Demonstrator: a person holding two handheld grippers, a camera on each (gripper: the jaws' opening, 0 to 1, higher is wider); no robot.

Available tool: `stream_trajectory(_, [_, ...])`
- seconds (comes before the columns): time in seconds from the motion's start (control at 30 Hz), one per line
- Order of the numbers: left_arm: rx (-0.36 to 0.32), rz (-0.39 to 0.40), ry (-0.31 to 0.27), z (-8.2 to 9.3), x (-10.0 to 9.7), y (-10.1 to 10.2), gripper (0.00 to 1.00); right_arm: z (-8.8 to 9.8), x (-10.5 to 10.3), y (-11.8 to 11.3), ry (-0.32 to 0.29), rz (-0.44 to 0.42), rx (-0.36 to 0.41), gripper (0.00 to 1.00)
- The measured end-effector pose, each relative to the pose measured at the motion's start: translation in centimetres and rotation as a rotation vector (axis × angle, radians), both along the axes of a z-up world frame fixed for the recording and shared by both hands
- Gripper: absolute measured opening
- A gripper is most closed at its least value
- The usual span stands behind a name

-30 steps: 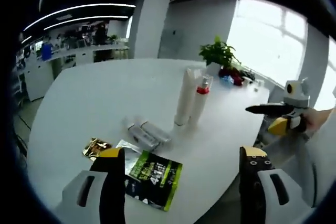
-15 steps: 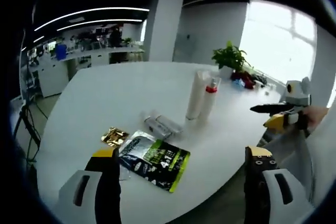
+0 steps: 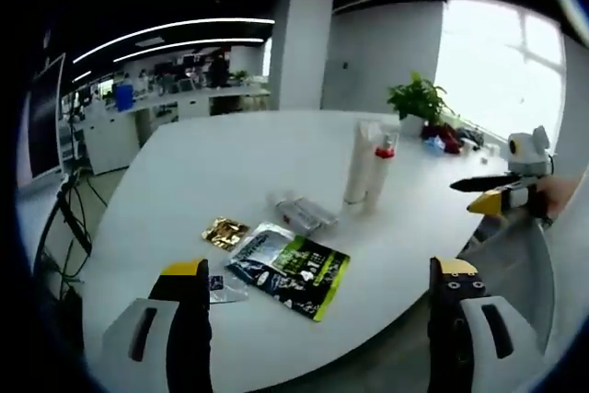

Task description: Arrange the skincare products in the storage area until every visible bottle or jar stands upright without overlapping.

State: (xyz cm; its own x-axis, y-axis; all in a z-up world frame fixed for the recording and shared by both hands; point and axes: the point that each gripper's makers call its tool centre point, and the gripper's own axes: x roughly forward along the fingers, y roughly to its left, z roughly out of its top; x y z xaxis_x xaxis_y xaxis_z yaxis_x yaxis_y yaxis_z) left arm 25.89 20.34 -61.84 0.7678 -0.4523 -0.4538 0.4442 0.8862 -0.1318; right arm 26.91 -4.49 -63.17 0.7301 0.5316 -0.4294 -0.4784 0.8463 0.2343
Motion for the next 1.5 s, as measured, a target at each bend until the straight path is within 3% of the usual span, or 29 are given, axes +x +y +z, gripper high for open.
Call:
stream_trajectory(0.3, [-0.019,0.033,-0.026,0.31,0.2,0.48,0.97,-0.18,-0.16,0.1,0.01,0.005,-0.01,0.92])
stream_trajectory(1.5, [-0.032,-0.006,-0.027,0.1,-0.15,-0.25,0.94,-0.3,0.26,0.61,0.047,-0.007,-0.053,0.88])
